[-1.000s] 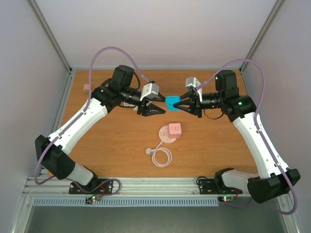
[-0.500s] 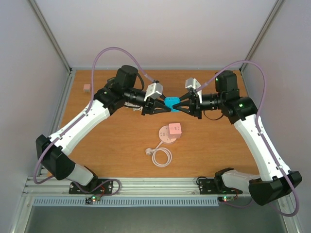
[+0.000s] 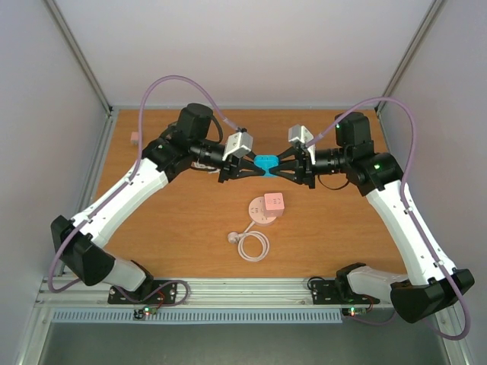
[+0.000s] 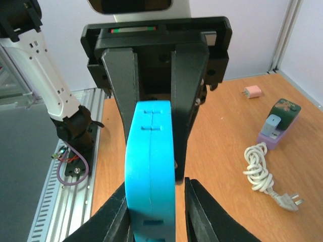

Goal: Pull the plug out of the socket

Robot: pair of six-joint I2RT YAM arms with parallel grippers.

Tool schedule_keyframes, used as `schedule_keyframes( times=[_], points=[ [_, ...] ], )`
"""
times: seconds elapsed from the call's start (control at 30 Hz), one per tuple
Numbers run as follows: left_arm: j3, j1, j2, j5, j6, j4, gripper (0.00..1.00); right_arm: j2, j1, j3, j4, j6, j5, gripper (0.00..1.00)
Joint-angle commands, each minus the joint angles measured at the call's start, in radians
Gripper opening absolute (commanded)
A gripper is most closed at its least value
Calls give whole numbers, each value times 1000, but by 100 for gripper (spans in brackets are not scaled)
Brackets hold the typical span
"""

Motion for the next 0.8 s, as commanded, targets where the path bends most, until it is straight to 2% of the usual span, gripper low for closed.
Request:
schedule_keyframes(
  times=[0.0, 0.1, 0.17, 0.53, 0.6, 0.67, 0.77],
  points=[
    [3, 20, -50, 41, 66, -57, 12, -1, -5, 27, -50, -27, 57, 29],
    [9, 21, -47, 34, 133, -113, 12, 7, -5, 42, -69, -24, 61, 38],
    [8, 20, -44, 32, 167, -137, 12, 18, -5, 56, -87, -36, 55, 41],
    [30, 20, -4, 32, 184, -136, 11, 67, 7, 115, -111, -52, -5, 37],
    [36, 20, 3, 30, 179, -136, 11, 75, 13, 121, -111, -53, -3, 31],
    [41, 20, 7, 29, 176, -135, 12, 81, 13, 128, -111, -53, 0, 20],
    [41, 22, 8, 30, 154, -122, 18, 84, 13, 126, -115, -63, 7, 10]
  ],
)
